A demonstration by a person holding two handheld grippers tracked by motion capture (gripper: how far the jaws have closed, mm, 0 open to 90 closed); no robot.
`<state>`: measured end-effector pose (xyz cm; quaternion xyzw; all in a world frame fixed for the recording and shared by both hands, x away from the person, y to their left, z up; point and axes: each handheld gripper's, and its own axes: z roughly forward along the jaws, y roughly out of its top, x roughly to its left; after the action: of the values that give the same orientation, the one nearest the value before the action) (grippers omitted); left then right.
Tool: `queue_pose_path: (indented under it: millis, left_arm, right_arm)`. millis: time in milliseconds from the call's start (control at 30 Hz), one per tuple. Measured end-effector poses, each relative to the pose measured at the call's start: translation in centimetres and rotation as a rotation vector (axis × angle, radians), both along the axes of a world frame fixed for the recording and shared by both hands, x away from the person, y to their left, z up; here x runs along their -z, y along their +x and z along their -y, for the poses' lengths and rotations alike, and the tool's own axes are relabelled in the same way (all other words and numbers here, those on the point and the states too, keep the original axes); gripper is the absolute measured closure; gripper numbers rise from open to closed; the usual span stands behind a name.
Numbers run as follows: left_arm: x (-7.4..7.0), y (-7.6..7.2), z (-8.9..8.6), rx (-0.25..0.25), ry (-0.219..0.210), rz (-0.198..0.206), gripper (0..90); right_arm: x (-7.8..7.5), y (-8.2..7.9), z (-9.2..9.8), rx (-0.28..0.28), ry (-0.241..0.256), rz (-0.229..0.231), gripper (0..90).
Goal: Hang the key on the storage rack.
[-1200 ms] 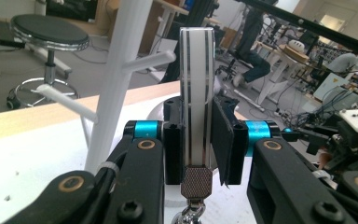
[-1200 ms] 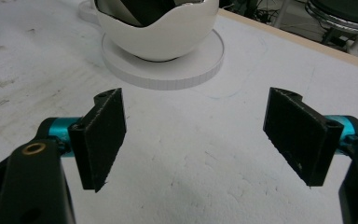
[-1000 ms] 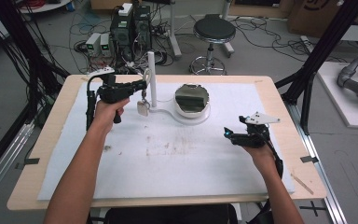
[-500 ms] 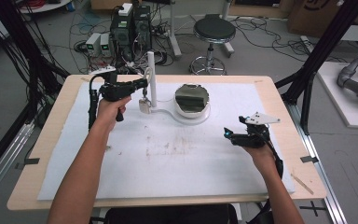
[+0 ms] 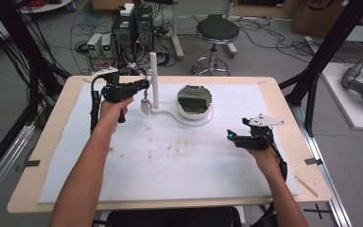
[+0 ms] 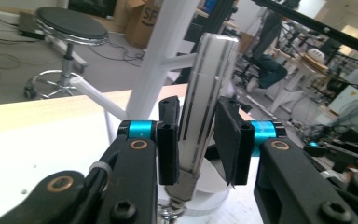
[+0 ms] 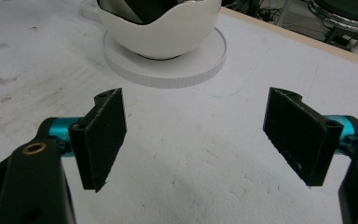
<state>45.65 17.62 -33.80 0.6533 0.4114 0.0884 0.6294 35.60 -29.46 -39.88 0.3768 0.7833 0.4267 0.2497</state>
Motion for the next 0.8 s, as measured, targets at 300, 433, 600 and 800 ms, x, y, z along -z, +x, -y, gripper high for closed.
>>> queue_pose_path:
  millis: [300, 433, 600, 800]
  left_arm:
    - [-0.3, -0.2, -0.3, -0.044, 0.029, 0.032, 66.4]
    - [-0.4, -0.3, -0.1, -0.044, 0.049, 0.04, 65.4]
    - [-0.4, -0.4, 0.5, -0.033, 0.071, 0.052, 64.2]
    - [-0.4, -0.5, 1.3, -0.045, 0.115, 0.084, 55.7]
  right_arm:
    - [0.0, 0.0, -0.1, -0.004, -0.003, 0.001, 21.7]
    - [0.0, 0.0, 0.0, -0.003, -0.004, 0.003, 21.7]
    - [0.0, 0.0, -0.1, -0.006, -0.011, 0.003, 21.7]
    - [0.1, 0.0, -0.1, -0.006, -0.009, 0.0, 21.7]
